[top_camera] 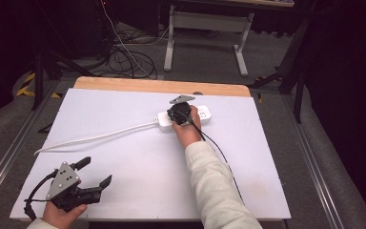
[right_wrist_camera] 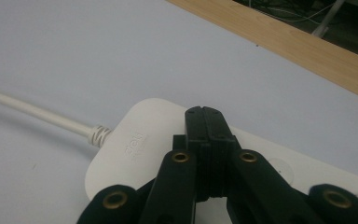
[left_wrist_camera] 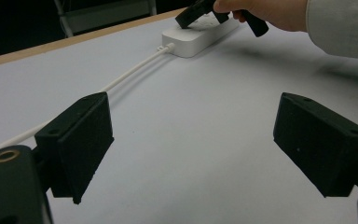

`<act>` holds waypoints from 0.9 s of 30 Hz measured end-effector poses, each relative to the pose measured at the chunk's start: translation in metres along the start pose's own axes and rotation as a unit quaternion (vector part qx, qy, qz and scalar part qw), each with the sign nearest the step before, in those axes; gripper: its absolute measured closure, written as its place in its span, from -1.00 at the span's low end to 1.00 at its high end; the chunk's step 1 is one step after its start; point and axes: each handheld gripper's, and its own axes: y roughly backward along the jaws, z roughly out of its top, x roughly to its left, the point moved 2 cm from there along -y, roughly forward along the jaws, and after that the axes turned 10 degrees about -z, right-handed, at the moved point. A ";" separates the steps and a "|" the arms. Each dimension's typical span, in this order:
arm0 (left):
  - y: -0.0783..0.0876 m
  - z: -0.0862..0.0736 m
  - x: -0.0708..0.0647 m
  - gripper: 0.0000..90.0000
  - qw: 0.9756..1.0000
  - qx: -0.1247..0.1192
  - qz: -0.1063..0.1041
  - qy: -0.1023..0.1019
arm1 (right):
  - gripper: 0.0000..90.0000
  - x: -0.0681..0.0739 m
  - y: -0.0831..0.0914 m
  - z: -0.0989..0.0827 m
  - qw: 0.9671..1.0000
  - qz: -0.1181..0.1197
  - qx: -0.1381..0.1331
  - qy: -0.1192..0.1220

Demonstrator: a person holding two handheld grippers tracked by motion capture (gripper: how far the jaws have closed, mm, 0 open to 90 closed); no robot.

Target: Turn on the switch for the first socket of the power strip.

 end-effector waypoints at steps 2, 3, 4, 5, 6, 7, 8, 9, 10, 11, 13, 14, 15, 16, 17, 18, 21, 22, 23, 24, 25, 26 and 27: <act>0.000 0.000 0.000 -0.72 1.000 0.000 0.000 0.000 | 1.00 0.000 0.000 0.000 1.000 0.000 0.002 -0.001; 0.000 0.000 0.000 -0.72 1.000 0.000 0.000 0.000 | 1.00 0.000 0.000 0.000 1.000 0.001 0.002 -0.002; 0.000 0.000 0.000 -0.72 1.000 0.000 0.000 0.000 | 1.00 0.000 0.000 0.000 1.000 -0.001 0.004 -0.003; 0.000 0.000 0.000 -0.72 1.000 0.000 0.001 -0.001 | 1.00 0.000 0.000 0.001 1.000 -0.001 0.004 -0.003; 0.000 0.000 0.000 -0.72 1.000 0.000 0.001 -0.001 | 1.00 0.000 0.000 0.001 1.000 -0.001 0.005 -0.005; 0.000 0.000 0.000 -0.72 1.000 0.000 0.000 0.000 | 1.00 0.000 -0.001 0.001 1.000 0.000 0.007 -0.006; 0.000 0.000 0.000 -0.72 1.000 0.000 -0.001 0.000 | 1.00 0.000 -0.001 0.001 1.000 0.000 0.007 -0.006; 0.000 0.000 0.000 -0.72 1.000 0.000 -0.001 0.000 | 1.00 0.000 0.000 0.001 1.000 0.001 0.011 -0.007; 0.000 0.000 0.001 -0.72 1.000 0.000 0.001 -0.003 | 1.00 0.000 -0.001 0.001 1.000 0.001 0.011 -0.007; 0.000 0.000 0.001 -0.72 1.000 0.000 0.001 -0.003 | 1.00 0.000 -0.001 0.001 1.000 0.001 0.010 -0.007; 0.001 0.000 0.001 -0.72 1.000 -0.001 0.000 0.001 | 1.00 0.001 0.000 0.002 1.000 -0.005 0.008 0.003; 0.001 0.000 0.001 -0.72 1.000 -0.001 0.000 0.001 | 1.00 0.001 0.000 0.002 1.000 -0.005 0.008 0.003; 0.001 0.000 0.001 -0.72 1.000 -0.001 0.000 0.001 | 1.00 0.003 0.002 0.004 1.000 -0.002 0.007 0.007; 0.001 0.000 0.001 -0.72 1.000 -0.001 0.000 0.001 | 1.00 0.004 0.003 0.003 1.000 0.004 0.004 0.000; 0.001 0.000 0.001 -0.72 1.000 0.000 -0.001 0.001 | 1.00 0.004 0.003 0.003 1.000 0.004 0.004 0.000; 0.000 0.000 0.002 -0.72 1.000 -0.001 -0.001 0.001 | 1.00 0.003 0.005 0.004 1.000 0.002 -0.004 -0.004; 0.001 0.000 0.003 -0.72 1.000 -0.001 0.001 0.001 | 1.00 0.002 0.013 0.012 1.000 0.004 -0.021 -0.010; 0.001 0.000 0.003 -0.72 1.000 -0.001 0.000 0.001 | 1.00 0.002 0.015 0.013 1.000 0.006 -0.022 -0.008; 0.001 0.000 0.003 -0.72 1.000 -0.001 0.000 0.001 | 1.00 0.002 0.018 0.014 1.000 0.008 -0.022 -0.007; 0.001 0.000 0.003 -0.72 1.000 -0.001 0.000 0.001 | 1.00 0.001 0.021 0.016 1.000 0.007 -0.023 -0.004; 0.001 0.000 0.002 -0.72 1.000 -0.001 0.000 0.001 | 1.00 0.001 0.024 0.017 1.000 0.007 -0.024 -0.005; 0.001 0.000 0.002 -0.72 1.000 -0.002 -0.001 0.003 | 1.00 0.000 0.027 0.018 1.000 0.008 -0.025 -0.006; 0.000 0.001 0.001 -0.72 1.000 -0.003 -0.001 0.003 | 1.00 -0.001 0.030 0.020 1.000 0.010 -0.028 -0.007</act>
